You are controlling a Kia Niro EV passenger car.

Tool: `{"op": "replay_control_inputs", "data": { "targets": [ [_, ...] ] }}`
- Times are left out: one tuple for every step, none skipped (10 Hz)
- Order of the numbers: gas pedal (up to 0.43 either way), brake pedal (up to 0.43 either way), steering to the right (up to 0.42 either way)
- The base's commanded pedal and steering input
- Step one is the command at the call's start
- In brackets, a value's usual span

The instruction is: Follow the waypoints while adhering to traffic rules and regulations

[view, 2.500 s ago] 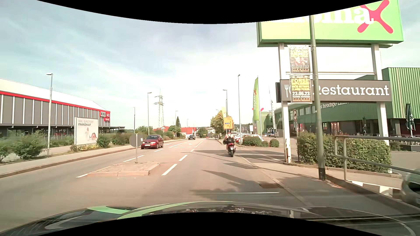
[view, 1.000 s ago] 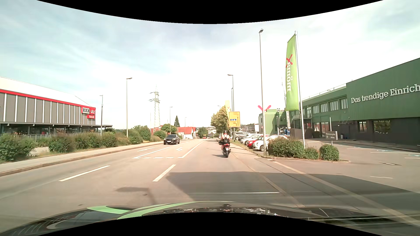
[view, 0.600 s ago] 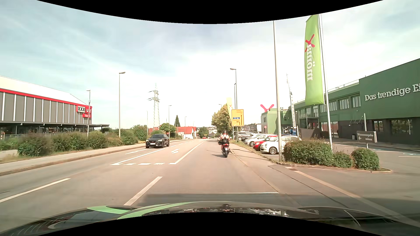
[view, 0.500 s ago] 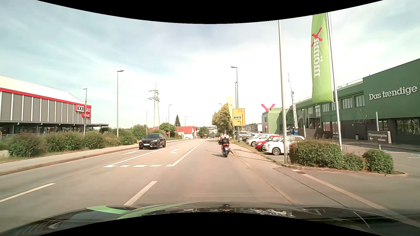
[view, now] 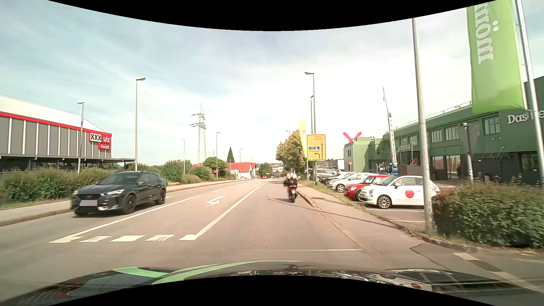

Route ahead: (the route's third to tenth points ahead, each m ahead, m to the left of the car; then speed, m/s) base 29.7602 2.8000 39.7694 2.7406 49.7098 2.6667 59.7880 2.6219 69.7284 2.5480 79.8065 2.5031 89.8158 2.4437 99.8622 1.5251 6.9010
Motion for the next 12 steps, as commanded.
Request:
{"op": "replay_control_inputs", "data": {
  "targets": [
    [0.059,0.000,-0.008],
    [0.059,0.000,-0.008],
    [0.059,0.000,-0.006],
    [0.059,0.000,-0.004],
    [0.059,0.000,-0.003],
    [0.067,0.000,-0.003],
    [0.067,0.000,-0.003],
    [0.067,0.000,-0.003],
    [0.079,0.000,-0.002],
    [0.079,0.000,-0.002],
    [0.079,0.000,-0.002],
    [0.079,0.000,-0.002]
  ]
}}
